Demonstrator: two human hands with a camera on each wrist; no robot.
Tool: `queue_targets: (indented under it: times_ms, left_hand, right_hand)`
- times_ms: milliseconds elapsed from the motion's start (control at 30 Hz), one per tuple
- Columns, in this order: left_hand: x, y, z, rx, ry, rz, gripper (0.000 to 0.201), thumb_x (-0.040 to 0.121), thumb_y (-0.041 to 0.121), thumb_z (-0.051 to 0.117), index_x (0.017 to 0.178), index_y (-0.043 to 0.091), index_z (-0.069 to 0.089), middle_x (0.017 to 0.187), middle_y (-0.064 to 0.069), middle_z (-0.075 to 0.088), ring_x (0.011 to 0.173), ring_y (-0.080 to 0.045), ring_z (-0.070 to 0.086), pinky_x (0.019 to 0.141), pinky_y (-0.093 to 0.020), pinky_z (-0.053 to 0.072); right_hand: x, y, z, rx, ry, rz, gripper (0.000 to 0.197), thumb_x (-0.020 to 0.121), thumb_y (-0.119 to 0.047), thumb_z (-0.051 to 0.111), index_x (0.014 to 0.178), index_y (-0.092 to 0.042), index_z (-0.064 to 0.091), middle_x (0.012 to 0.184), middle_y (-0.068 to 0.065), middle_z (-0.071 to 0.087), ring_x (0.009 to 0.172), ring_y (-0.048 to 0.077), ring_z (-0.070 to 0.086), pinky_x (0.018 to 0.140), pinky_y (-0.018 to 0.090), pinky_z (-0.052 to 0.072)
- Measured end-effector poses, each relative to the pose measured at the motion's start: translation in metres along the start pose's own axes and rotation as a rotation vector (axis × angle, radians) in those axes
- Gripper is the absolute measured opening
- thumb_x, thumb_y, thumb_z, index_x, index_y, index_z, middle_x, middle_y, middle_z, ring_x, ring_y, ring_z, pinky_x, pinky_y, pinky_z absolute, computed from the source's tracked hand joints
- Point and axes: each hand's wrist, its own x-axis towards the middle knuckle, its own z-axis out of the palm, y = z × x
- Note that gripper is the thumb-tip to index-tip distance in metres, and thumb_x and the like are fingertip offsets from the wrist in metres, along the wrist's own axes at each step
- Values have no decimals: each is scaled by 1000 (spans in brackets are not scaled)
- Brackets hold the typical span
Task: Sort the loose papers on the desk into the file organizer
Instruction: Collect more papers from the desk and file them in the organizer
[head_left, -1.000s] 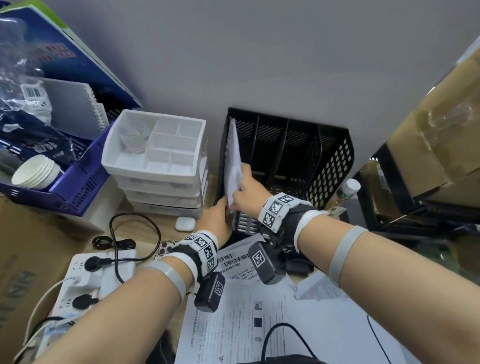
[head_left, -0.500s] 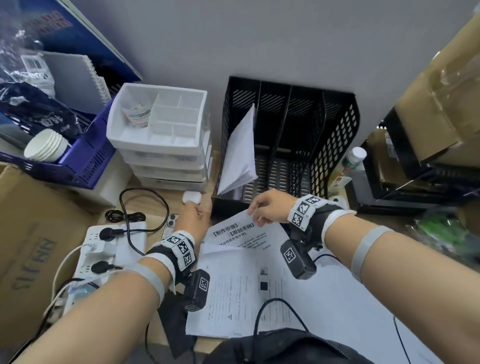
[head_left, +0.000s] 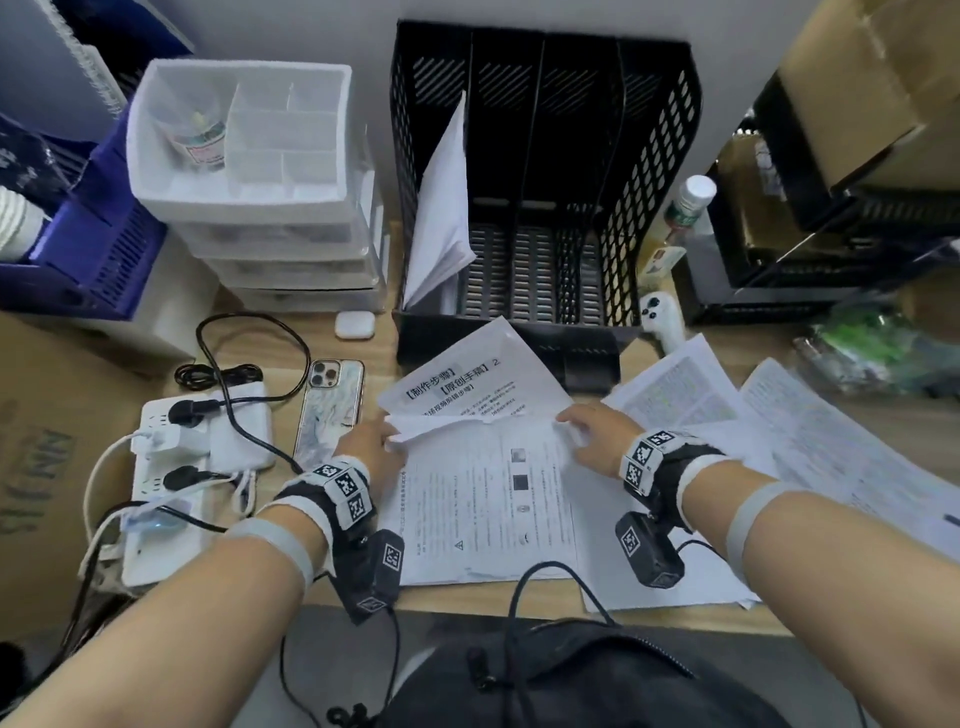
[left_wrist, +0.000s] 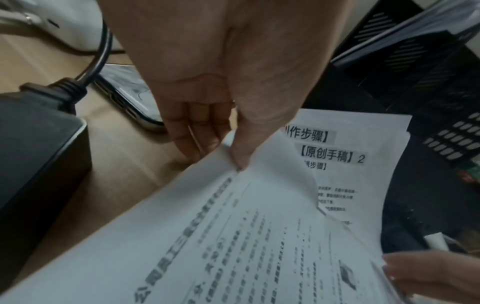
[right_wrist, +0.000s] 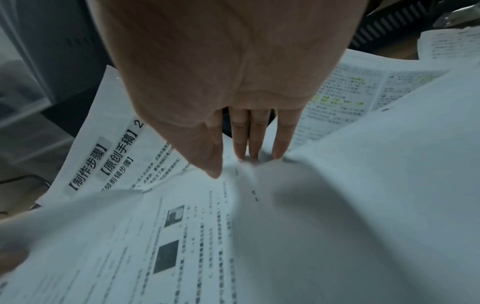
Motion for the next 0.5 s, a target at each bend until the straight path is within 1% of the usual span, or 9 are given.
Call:
queue_targets:
  times_ms: [67,133,167,233,300,400,433,467,500]
  left_hand:
    - [-4,2,-4,-46,35,54,34,95,22,59,128,15,66,125,-10,70,108,-29,63,91,-28,46]
    - [-8,7,-10,-65,81,89,28,96,18,58,121,17,69,114,-9,70,108,-32,64,87,-27,43]
    - [-10,11,-11,-68,102,90,27,96,16,58,121,16,69,113,-10,70,109,-33,64,87,-28,44]
    - [-13,14,-10,-83,167,59,29,94,14,59,122,14,66,121,-14,67,111,-35,63,89,-32,47]
    - [-18,13,-5,-98,189,-64,43,91,14,64,132,12,52,130,-18,60,115,-37,60,91,-39,49]
    - [-24,9,6,-112,63,-268,84,88,22,71,153,4,20,145,-20,50,128,-40,54,99,-43,48]
    - [-24,6,10,-136,42,-301,87,88,23,72,153,0,20,143,-21,51,128,-40,54,95,-41,48]
    - [-24,4,14,-160,28,-311,80,87,21,73,149,-2,28,134,-21,56,123,-38,57,89,-38,48]
    - [-24,2,17,-171,19,-298,63,87,18,72,140,-2,43,118,-18,63,114,-36,61,83,-38,48]
  right_hand:
    - [-3,0,1,26,32,-13,62,80,-17,62,138,-31,43,139,4,49,124,23,52,103,35,43]
    - [-5,-6,-3,40,63,-50,68,80,-18,63,142,-31,37,140,5,49,124,23,51,103,37,44]
    - [-6,-10,-5,34,68,-73,69,81,-19,63,143,-31,35,140,5,48,124,24,51,103,37,44]
    - [-6,-17,-9,22,59,-122,72,81,-19,63,145,-31,33,144,4,46,126,24,50,103,37,45]
    - [-7,-24,-8,1,38,-157,74,80,-19,63,146,-32,31,144,3,46,125,24,51,102,37,46]
    - [-10,-27,-4,-70,-22,-170,74,83,-19,63,147,-29,27,144,5,45,123,26,52,100,37,46]
    - [-11,-27,-1,-111,-41,-183,72,85,-17,61,148,-24,28,145,7,44,125,27,50,101,37,45]
    - [-13,-27,1,-155,-53,-199,67,87,-15,58,148,-18,29,146,9,42,128,28,48,104,37,42]
    - [-14,-26,5,-185,-58,-214,63,88,-13,56,146,-13,32,147,9,41,132,29,45,107,36,39]
